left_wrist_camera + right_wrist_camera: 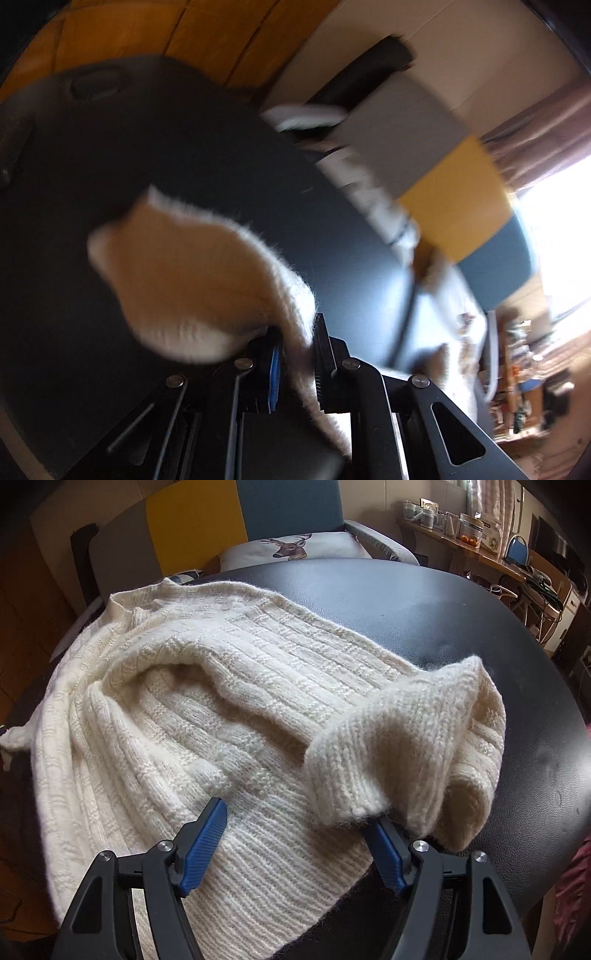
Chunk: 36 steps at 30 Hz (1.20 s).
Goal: Fold clothes
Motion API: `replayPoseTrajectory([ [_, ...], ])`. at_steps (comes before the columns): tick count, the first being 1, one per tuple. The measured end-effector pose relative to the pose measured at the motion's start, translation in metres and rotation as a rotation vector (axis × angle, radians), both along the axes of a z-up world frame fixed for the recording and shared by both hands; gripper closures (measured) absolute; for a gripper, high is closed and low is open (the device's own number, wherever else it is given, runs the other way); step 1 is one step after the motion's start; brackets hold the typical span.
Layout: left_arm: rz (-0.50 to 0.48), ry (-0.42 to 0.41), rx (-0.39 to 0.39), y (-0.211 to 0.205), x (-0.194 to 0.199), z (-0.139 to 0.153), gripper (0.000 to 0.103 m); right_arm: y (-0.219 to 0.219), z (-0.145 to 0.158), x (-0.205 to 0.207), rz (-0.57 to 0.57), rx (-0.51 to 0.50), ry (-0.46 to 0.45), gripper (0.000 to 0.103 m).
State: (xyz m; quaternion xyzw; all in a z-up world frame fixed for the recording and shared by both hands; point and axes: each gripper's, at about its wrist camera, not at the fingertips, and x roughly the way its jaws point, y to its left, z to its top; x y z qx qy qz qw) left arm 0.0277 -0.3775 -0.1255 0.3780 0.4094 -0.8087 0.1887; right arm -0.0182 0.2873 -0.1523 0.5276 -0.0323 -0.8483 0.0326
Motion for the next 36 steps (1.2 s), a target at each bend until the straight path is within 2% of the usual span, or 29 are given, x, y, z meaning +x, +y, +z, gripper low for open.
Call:
replayPoseTrajectory([
  [3,0.018,-0.027,0.127,-0.012,-0.001,-0.018,0.085,0.001,-0.001,-0.002,-0.002,-0.001,-0.004,0.025],
  [5,0.032,-0.023,0.22,-0.016,0.003,-0.025,0.076,0.001,-0.001,-0.003,-0.005,-0.003,-0.004,0.023],
  [6,0.043,0.003,0.259,-0.017,0.013,-0.025,0.073,0.001,-0.002,-0.003,-0.005,-0.004,-0.004,0.021],
  [8,0.064,0.064,0.305,-0.009,0.038,-0.021,0.06,-0.001,-0.002,-0.003,-0.001,-0.001,0.001,0.018],
  [10,0.054,0.113,0.312,0.017,0.064,-0.014,0.059,-0.004,-0.003,-0.003,0.002,0.004,0.01,0.015],
  [11,0.02,0.131,0.305,0.032,0.074,-0.01,0.059,-0.005,-0.004,-0.003,0.003,0.004,0.016,0.013],
  [13,-0.123,0.144,0.279,0.071,0.086,-0.007,0.059,-0.008,-0.005,-0.003,0.004,0.007,0.022,0.01],
  [17,-0.493,0.063,0.317,0.178,0.08,-0.026,0.059,-0.01,-0.005,-0.004,0.003,0.009,0.029,0.008],
  [19,-0.611,0.037,0.356,0.221,0.071,-0.037,0.059,-0.009,-0.005,-0.003,0.011,0.005,0.033,0.008],
  [22,-0.662,0.004,0.431,0.258,0.061,-0.053,0.059,-0.007,-0.004,-0.003,0.026,-0.006,0.032,0.008],
  [25,-0.66,-0.008,0.468,0.274,0.06,-0.06,0.054,-0.006,-0.004,-0.002,0.023,-0.02,0.033,0.008],
  [29,-0.62,0.003,0.543,0.287,0.052,-0.065,0.027,-0.008,-0.003,-0.003,0.014,-0.02,0.033,0.008],
  [31,-0.61,-0.003,0.549,0.295,0.05,-0.062,0.022,-0.007,-0.002,-0.004,0.012,-0.031,0.029,0.008],
  [33,-0.602,-0.014,0.55,0.304,0.047,-0.052,0.023,-0.004,-0.001,-0.005,0.011,-0.052,0.026,0.008],
  [34,-0.595,-0.021,0.545,0.306,0.042,-0.047,0.028,-0.002,0.0,-0.005,0.01,-0.066,0.026,0.008],
  [35,-0.592,-0.046,0.536,0.308,0.041,-0.048,0.054,0.0,0.001,-0.005,0.009,-0.08,0.026,0.008],
  [36,-0.592,-0.088,0.526,0.309,0.039,-0.051,0.073,0.002,0.003,-0.004,0.006,-0.096,0.027,0.008],
])
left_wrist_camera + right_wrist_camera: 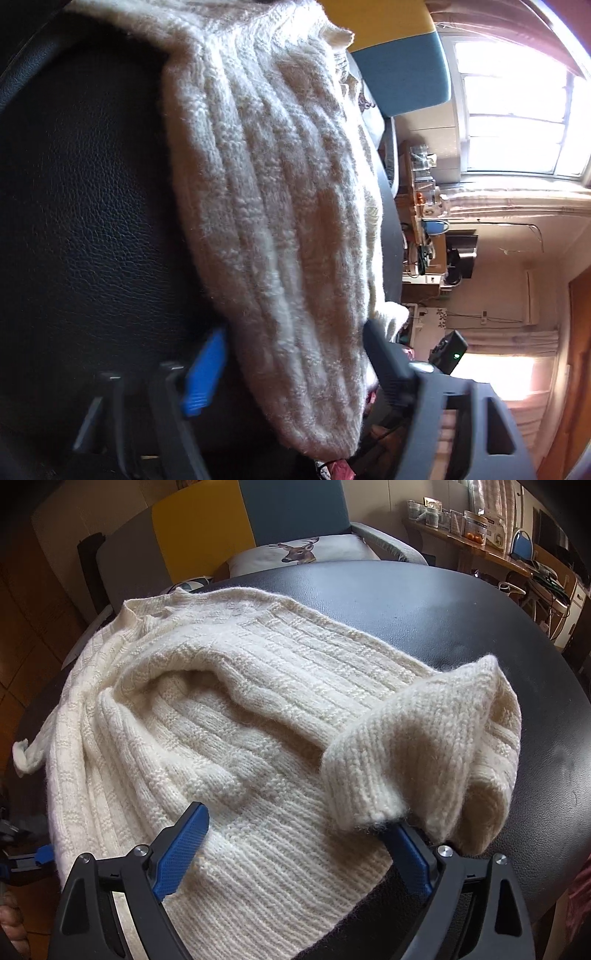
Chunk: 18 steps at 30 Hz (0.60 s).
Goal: Fold clothes
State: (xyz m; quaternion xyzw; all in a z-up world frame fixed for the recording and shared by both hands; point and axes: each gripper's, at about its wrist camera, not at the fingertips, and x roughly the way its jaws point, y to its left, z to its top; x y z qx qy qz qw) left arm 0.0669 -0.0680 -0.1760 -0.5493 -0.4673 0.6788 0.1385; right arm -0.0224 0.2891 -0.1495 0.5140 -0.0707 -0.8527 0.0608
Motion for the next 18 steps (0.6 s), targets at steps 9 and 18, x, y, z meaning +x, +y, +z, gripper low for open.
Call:
replayPoseTrajectory([
  [9,0.048,0.084,-0.108,-0.026,0.009,0.025,0.093,-0.027,0.036,0.011,0.248,-0.209,0.083,0.009],
  [18,0.171,0.09,-0.29,-0.098,0.011,0.041,0.092,-0.079,-0.004,0.01,0.313,-0.281,-0.106,0.009],
])
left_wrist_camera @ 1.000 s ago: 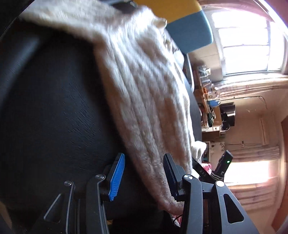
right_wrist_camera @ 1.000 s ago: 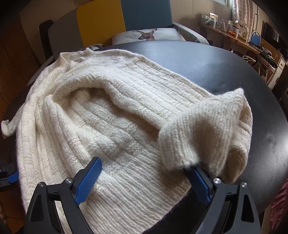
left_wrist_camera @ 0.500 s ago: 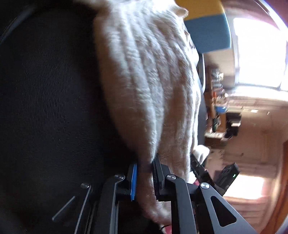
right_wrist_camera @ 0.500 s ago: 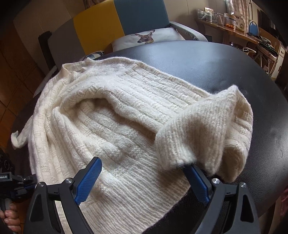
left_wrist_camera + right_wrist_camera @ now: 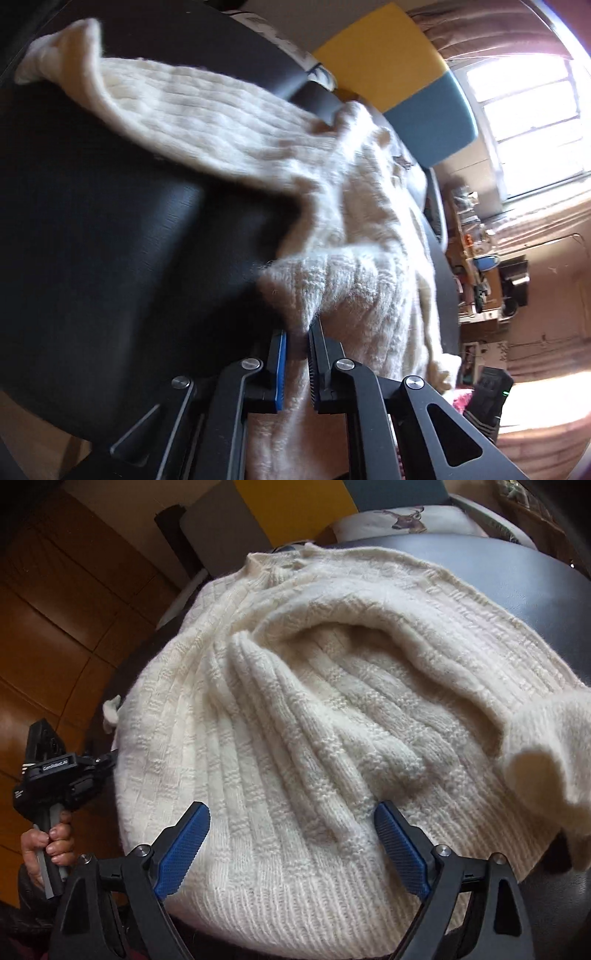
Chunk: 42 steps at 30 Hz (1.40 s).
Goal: Fold clothes
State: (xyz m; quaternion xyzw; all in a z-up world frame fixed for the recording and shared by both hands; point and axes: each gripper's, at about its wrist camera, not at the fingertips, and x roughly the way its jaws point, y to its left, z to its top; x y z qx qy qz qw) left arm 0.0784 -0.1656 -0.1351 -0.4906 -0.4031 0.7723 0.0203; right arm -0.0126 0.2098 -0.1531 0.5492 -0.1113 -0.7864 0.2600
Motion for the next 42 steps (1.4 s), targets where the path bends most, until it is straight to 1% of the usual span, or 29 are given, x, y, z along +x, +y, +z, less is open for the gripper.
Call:
replayPoseTrajectory([
  [1,0.009,-0.008,0.021,0.0,0.001,-0.003,0.091,-0.002,-0.001,0.001,-0.005,-0.003,-0.004,0.009],
  [3,0.041,-0.005,0.095,-0.004,0.006,-0.008,0.09,-0.002,-0.002,0.002,-0.028,-0.022,-0.02,0.009],
  [4,0.058,0.006,0.119,-0.007,0.011,-0.008,0.09,-0.002,-0.002,0.002,-0.026,-0.034,-0.036,0.009],
  [5,0.074,0.026,0.126,-0.011,0.016,-0.006,0.09,-0.002,-0.002,0.0,-0.021,-0.044,-0.051,0.009],
  [6,0.091,0.048,0.113,-0.007,0.018,0.0,0.09,-0.002,0.0,-0.003,-0.012,-0.05,-0.065,0.009],
  [8,0.107,0.106,0.054,-0.003,0.021,0.016,0.09,-0.001,0.005,-0.009,0.003,-0.068,-0.081,0.01],
  [9,0.102,0.133,0.043,-0.003,0.02,0.023,0.09,0.0,0.013,-0.015,0.004,-0.084,-0.057,0.01],
  [10,0.091,0.154,0.035,-0.002,0.017,0.029,0.089,0.001,0.024,-0.022,0.001,-0.088,-0.012,0.01],
  [11,0.076,0.171,0.024,0.001,0.012,0.035,0.084,0.002,0.036,-0.03,-0.003,-0.078,0.041,0.01],
  [13,0.049,0.197,-0.007,0.009,-0.003,0.044,0.077,0.0,0.058,-0.05,-0.022,-0.043,0.141,0.01],
  [15,0.008,0.215,-0.027,0.018,-0.021,0.051,0.076,-0.006,0.074,-0.074,-0.027,-0.013,0.201,0.01],
  [16,-0.013,0.225,-0.038,0.023,-0.03,0.055,0.076,-0.009,0.079,-0.087,-0.022,0.003,0.217,0.01],
  [18,-0.062,0.249,-0.062,0.014,-0.047,0.063,0.076,-0.018,0.084,-0.115,-0.021,0.048,0.235,0.013],
  [20,-0.11,0.268,-0.113,0.025,-0.07,0.071,0.076,-0.026,0.083,-0.146,-0.03,0.085,0.232,0.014],
  [21,-0.129,0.277,-0.139,0.023,-0.082,0.074,0.073,-0.031,0.08,-0.16,-0.032,0.101,0.22,0.016],
  [23,-0.16,0.264,-0.185,0.024,-0.109,0.074,0.072,-0.037,0.07,-0.188,-0.032,0.128,0.187,0.018],
  [24,-0.174,0.257,-0.204,0.027,-0.123,0.073,0.072,-0.041,0.063,-0.2,-0.019,0.126,0.162,0.021],
  [26,-0.187,0.246,-0.227,0.029,-0.148,0.069,0.072,-0.047,0.045,-0.223,0.015,0.106,0.101,0.021],
  [27,-0.193,0.241,-0.232,0.029,-0.159,0.067,0.072,-0.05,0.034,-0.234,0.032,0.098,0.055,0.022],
  [28,-0.201,0.235,-0.243,0.029,-0.17,0.064,0.072,-0.051,0.021,-0.245,0.038,0.107,0.012,0.023],
  [29,-0.206,0.229,-0.26,0.029,-0.181,0.06,0.072,-0.05,0.008,-0.253,0.03,0.138,-0.02,0.026],
  [30,-0.215,0.21,-0.282,0.029,-0.191,0.055,0.072,-0.048,-0.001,-0.259,0.021,0.166,-0.031,0.026],
  [31,-0.228,0.179,-0.308,0.029,-0.201,0.048,0.072,-0.045,-0.006,-0.264,0.018,0.18,-0.023,0.026],
  [33,-0.254,0.121,-0.331,0.029,-0.217,0.03,0.072,-0.042,-0.013,-0.273,0.014,0.216,-0.007,0.028],
  [35,-0.28,0.041,-0.361,0.031,-0.227,0.008,0.072,-0.046,-0.013,-0.28,0.038,0.304,0.027,0.029],
  [36,-0.292,0.026,-0.372,0.032,-0.228,-0.001,0.073,-0.05,-0.014,-0.283,0.052,0.365,0.053,0.029],
  [37,-0.305,0.036,-0.386,0.033,-0.227,-0.003,0.073,-0.054,-0.015,-0.285,0.068,0.423,0.083,0.029],
  [38,-0.315,0.05,-0.407,0.035,-0.226,-0.003,0.072,-0.056,-0.015,-0.287,0.08,0.458,0.111,0.029],
  [42,-0.334,0.062,-0.443,0.04,-0.224,-0.004,0.072,-0.045,-0.012,-0.297,0.047,0.464,0.132,0.028],
])
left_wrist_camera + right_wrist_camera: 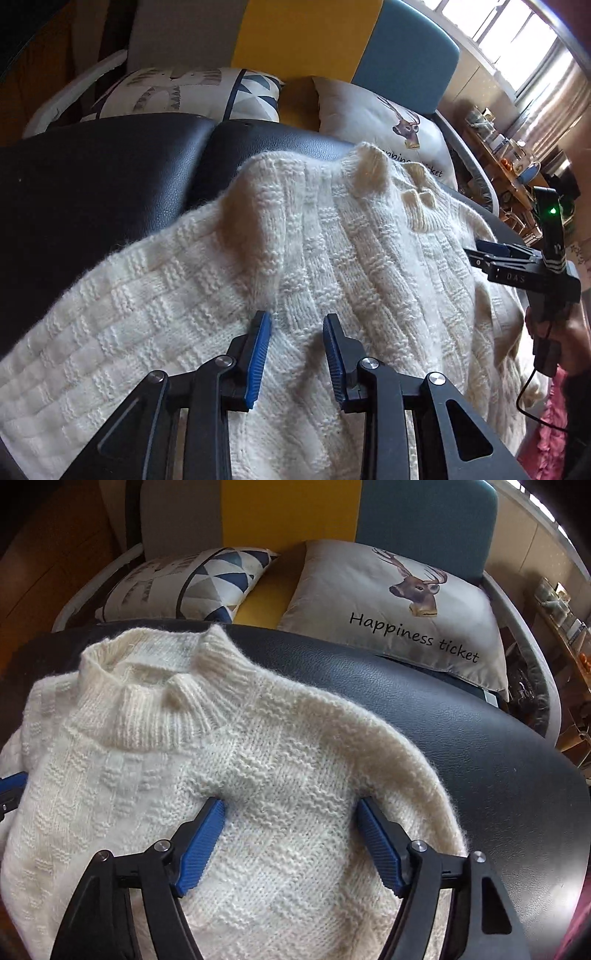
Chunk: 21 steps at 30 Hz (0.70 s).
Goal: Fold clothes
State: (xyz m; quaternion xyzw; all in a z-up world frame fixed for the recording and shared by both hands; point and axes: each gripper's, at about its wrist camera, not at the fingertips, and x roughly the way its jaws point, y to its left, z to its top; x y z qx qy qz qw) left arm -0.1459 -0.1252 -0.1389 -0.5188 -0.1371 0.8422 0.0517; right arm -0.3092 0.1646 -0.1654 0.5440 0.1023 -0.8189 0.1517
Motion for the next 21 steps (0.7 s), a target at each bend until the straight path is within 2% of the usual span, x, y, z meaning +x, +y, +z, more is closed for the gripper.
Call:
replayPoseTrajectory([
  [1,0.006,0.0,0.011,-0.002,0.001,0.001,0.072,0.002,0.001,0.001,0.0,-0.001,0.008,0.028],
  [3,0.051,0.004,0.089,-0.014,0.006,0.006,0.072,0.002,0.003,0.004,0.001,-0.002,0.021,0.028],
  [5,0.13,0.046,0.182,-0.036,0.023,0.018,0.072,0.003,0.008,0.006,-0.01,0.009,0.009,0.028],
  [6,0.172,0.082,0.204,-0.05,0.037,0.026,0.072,0.002,0.013,0.009,-0.02,0.025,0.016,0.028],
  [9,0.34,0.167,0.175,-0.104,0.092,0.052,0.072,-0.002,0.044,0.036,0.001,-0.069,0.094,0.027],
  [11,0.501,0.181,0.132,-0.153,0.133,0.058,0.069,-0.011,0.059,0.057,0.024,-0.158,0.092,0.027],
  [14,0.749,0.132,0.049,-0.229,0.193,0.055,0.068,-0.036,0.071,0.089,0.092,-0.286,0.05,0.027],
  [16,0.87,0.081,0.105,-0.274,0.226,0.047,0.068,-0.064,0.069,0.11,0.145,-0.331,0.012,0.027],
  [19,0.967,0.047,0.233,-0.32,0.254,0.042,0.068,-0.114,0.063,0.136,0.233,-0.371,-0.047,0.027],
  [21,0.944,0.033,0.244,-0.331,0.248,0.046,0.064,-0.15,0.061,0.154,0.298,-0.374,-0.07,0.027],
])
